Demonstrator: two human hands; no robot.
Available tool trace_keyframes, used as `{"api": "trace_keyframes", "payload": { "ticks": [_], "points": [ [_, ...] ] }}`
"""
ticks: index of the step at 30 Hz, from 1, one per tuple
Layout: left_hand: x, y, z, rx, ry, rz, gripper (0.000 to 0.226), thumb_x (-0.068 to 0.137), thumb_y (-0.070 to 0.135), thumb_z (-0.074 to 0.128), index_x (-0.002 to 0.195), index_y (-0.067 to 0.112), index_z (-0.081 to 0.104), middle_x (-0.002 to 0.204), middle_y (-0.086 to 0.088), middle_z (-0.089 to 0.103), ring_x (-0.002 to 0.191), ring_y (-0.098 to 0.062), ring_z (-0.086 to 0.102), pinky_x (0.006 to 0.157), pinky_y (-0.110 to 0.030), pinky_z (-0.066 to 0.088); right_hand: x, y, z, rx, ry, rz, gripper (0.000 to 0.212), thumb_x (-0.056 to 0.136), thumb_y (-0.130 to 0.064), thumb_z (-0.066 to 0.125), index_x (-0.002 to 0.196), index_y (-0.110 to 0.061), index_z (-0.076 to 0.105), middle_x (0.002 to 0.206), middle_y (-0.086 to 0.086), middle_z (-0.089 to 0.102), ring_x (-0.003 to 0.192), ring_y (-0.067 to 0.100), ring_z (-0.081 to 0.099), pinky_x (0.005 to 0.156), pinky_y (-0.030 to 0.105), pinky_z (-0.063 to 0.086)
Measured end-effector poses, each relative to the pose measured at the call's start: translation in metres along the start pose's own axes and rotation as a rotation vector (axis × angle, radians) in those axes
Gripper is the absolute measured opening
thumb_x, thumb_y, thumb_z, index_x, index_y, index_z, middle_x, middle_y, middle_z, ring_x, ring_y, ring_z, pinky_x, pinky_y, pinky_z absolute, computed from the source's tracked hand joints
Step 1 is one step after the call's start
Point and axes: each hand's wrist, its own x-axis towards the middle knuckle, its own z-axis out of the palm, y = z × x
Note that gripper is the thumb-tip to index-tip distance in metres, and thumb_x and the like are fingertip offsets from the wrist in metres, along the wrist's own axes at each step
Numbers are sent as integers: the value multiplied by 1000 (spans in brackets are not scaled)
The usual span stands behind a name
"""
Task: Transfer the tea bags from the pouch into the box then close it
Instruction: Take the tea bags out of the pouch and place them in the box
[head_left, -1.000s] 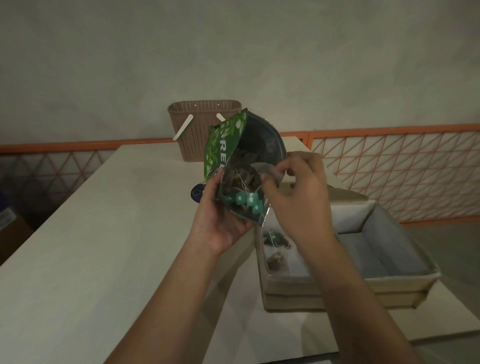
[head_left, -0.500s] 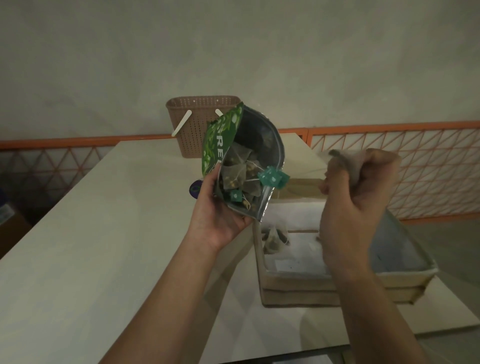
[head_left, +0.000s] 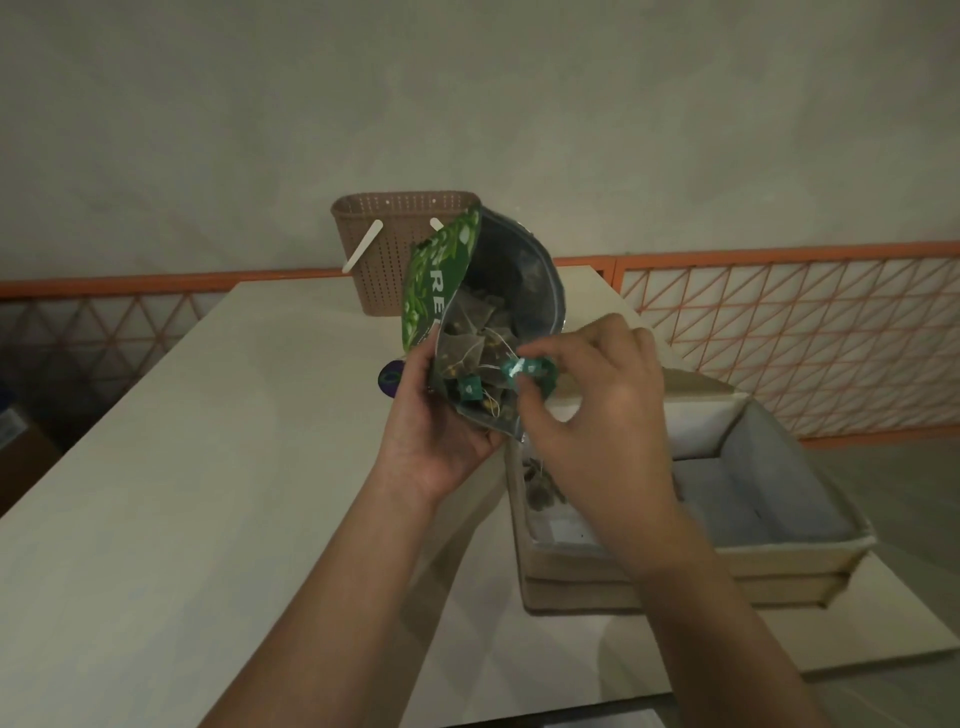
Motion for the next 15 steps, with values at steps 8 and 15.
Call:
{"api": "trace_keyframes", "payload": {
  "ticks": [8,15],
  "points": [
    [-1,1,-2,-56,15,-18,52,101,53,47,130,15,67,125,-7,71,126,-24,61,104,-35,47,11,-20,28,-392,-120,-31,43,81,-49,66,114,-23,70,102,4,59,95,27,50,77,37,28],
    [-2,1,1,-59,17,-10,59,101,55,45,145,17,58,135,-9,67,126,-24,60,103,-36,47,13,-16,34,-419,-83,2,13,81,-35,69,89,-26,73,96,0,61,92,27,50,75,37,22]
  ]
}}
